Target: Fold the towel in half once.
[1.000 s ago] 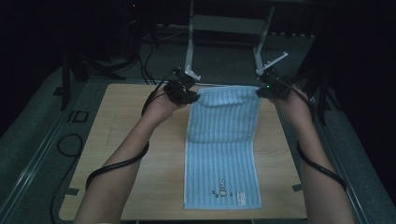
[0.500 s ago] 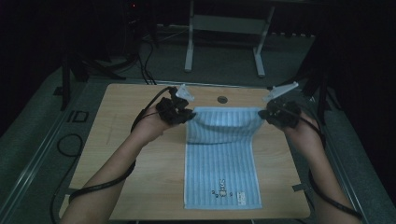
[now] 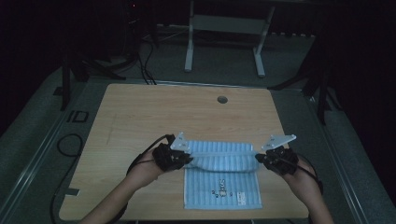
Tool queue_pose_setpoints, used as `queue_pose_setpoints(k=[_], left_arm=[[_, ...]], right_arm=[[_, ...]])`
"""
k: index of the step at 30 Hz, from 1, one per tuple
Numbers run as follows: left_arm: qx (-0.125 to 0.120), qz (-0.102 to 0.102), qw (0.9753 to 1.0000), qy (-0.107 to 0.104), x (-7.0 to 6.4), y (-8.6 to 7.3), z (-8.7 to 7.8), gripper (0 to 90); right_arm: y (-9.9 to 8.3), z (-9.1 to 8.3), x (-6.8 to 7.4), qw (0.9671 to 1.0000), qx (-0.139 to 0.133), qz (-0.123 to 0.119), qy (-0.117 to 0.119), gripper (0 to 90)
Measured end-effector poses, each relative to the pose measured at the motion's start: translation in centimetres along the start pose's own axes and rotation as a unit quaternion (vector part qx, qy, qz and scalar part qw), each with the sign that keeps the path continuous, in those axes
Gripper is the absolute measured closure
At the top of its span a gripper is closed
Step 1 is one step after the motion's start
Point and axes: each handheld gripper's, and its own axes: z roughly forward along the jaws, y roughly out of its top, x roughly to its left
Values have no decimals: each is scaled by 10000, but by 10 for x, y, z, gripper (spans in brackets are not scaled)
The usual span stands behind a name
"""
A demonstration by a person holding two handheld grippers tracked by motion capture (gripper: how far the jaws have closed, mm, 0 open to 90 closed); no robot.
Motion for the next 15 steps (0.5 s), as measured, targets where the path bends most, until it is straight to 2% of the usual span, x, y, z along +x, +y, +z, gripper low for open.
queue_pose_setpoints(k=[2, 4, 7, 10, 11, 12, 13, 14, 15], left_arm=[[5, 20, 10000, -38, -6, -8, 2, 831], [-37, -70, 9999, -90, -9, -13, 4, 831], [-47, -35, 9999, -132, -19, -21, 7, 831], [-52, 26, 9995, -306, -32, -29, 10, 826], [-16, 24, 9992, -403, -37, -33, 11, 816], [100, 71, 9982, -589, -41, -36, 13, 796], [186, 177, 9975, -654, -45, -38, 13, 774], [294, 201, 9970, -683, -48, -41, 14, 740], [398, 164, 9959, -798, -51, -43, 15, 690]], right_arm=[[-9, 3, 6, 10000, 32, 23, 33, 888], [-17, 3, 9, 9999, -9, 85, 81, 888], [-27, 1, 17, 9998, -59, 168, 126, 888], [-37, 0, 26, 9996, -136, 180, 150, 888], [-42, -1, 29, 9995, -113, 184, 237, 886], [-47, 0, 34, 9993, -63, 186, 308, 878], [-52, 0, 38, 9990, 35, 210, 401, 868], [-57, -1, 42, 9987, 71, 204, 463, 849], [-62, -3, 45, 9984, 72, 234, 515, 797]])
